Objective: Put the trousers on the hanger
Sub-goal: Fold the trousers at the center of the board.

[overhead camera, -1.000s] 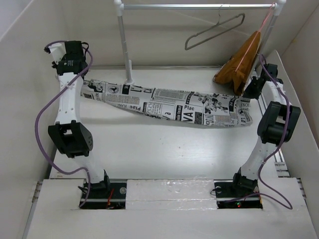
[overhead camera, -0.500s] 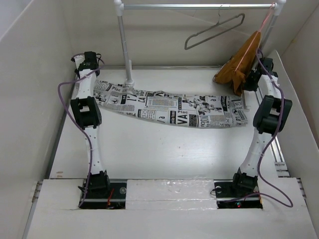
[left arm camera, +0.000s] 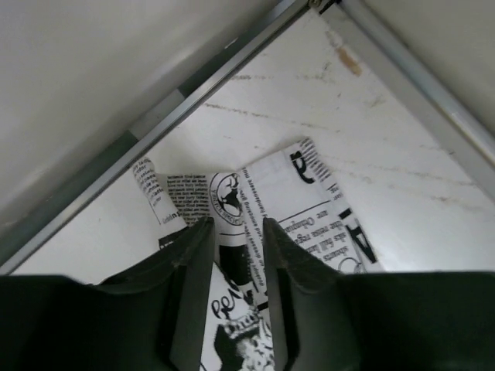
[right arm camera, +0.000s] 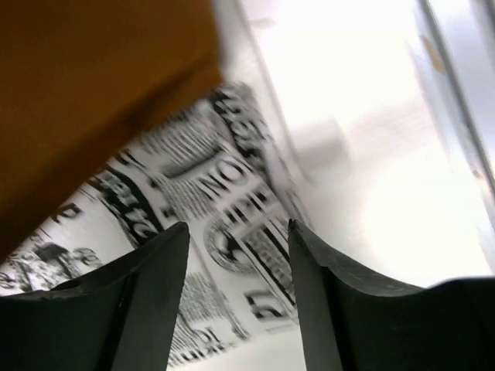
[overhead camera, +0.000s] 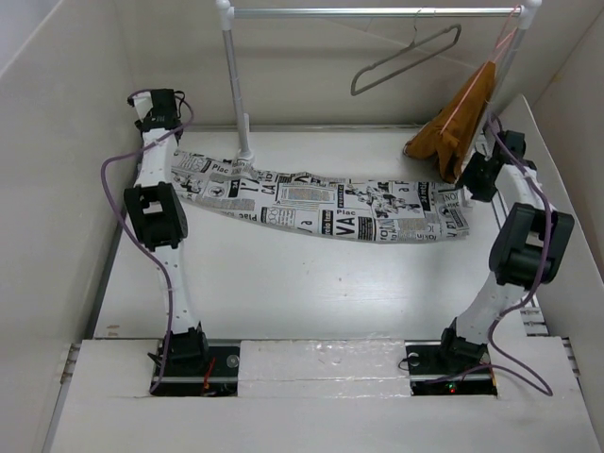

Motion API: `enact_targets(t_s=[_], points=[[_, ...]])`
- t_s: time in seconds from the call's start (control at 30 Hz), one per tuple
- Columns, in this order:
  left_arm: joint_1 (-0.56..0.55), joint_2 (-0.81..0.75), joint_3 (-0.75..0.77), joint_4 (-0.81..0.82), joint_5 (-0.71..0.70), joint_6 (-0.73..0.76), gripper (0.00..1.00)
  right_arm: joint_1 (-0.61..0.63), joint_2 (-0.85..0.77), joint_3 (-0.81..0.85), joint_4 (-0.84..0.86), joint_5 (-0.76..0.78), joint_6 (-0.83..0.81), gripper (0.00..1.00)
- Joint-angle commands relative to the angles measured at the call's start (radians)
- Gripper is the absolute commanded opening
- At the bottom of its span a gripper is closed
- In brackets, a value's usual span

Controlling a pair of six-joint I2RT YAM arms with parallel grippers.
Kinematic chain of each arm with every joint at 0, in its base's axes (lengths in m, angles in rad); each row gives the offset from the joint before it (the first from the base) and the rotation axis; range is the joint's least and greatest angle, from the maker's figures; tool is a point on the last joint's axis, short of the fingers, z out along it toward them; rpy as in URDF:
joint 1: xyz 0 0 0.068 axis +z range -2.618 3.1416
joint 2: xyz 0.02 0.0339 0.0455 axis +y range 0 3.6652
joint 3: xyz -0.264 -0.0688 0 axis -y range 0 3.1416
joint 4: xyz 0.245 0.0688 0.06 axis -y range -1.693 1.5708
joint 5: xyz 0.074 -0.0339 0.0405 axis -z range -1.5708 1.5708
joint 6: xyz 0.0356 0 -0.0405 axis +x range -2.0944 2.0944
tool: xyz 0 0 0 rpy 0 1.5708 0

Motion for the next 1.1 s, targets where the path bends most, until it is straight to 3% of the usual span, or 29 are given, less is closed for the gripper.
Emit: enact_targets(t_s=[0.0,0.07,0.13,0.3,0.43,0.5,0.53,0.57,0.6,0.77,0.83,0.9,1.0,1.03,1.07], points=[[0.006,-0.089,0.01,0.011,0.029,-0.05,0.28,-0.031,-0.12,-0.143,0.086,-0.013,-0.024,0.61],[0.006,-0.105,0.016,-0.028,0.035,-0.07,0.42,-0.057,-0.136,-0.174,0.058,-0.027,-0.023,0.64],[-0.013,-0.183,-0.034,-0.02,0.065,-0.08,0.48,-0.085,-0.173,-0.251,0.072,-0.045,-0.018,0.64],[-0.105,-0.374,-0.33,0.115,0.134,-0.073,0.48,-0.112,-0.223,-0.398,0.15,-0.132,0.013,0.63],[-0.216,-0.457,-0.476,0.158,0.178,-0.074,0.48,-0.103,-0.136,-0.412,0.187,-0.179,0.049,0.62],[-0.271,-0.461,-0.541,0.153,0.175,-0.085,0.48,-0.103,-0.118,-0.408,0.216,-0.18,0.072,0.43],[-0.28,-0.474,-0.593,0.121,0.184,-0.112,0.47,-0.103,-0.114,-0.408,0.189,-0.16,0.083,0.11],[-0.281,-0.474,-0.593,0.121,0.184,-0.113,0.47,-0.103,-0.127,-0.408,0.183,-0.16,0.083,0.01],[-0.281,-0.483,-0.614,0.121,0.198,-0.132,0.47,-0.103,-0.146,-0.436,0.179,-0.159,0.079,0.0],[-0.242,-0.61,-0.777,0.136,0.19,-0.192,0.46,-0.161,-0.344,-0.578,0.098,-0.073,0.013,0.0],[-0.227,-0.667,-0.813,0.136,0.178,-0.211,0.46,-0.253,-0.453,-0.637,0.072,-0.064,-0.006,0.0],[-0.227,-0.696,-0.832,0.115,0.108,-0.229,0.46,-0.355,-0.548,-0.661,0.049,-0.039,-0.036,0.0],[-0.227,-0.731,-0.851,0.106,0.04,-0.246,0.46,-0.399,-0.588,-0.627,0.0,0.018,-0.075,0.0],[-0.215,-0.728,-0.851,0.099,0.036,-0.243,0.46,-0.375,-0.567,-0.613,0.0,0.015,-0.082,0.06],[-0.204,-0.721,-0.837,0.089,0.014,-0.248,0.46,-0.358,-0.553,-0.587,-0.005,-0.005,-0.088,0.19]])
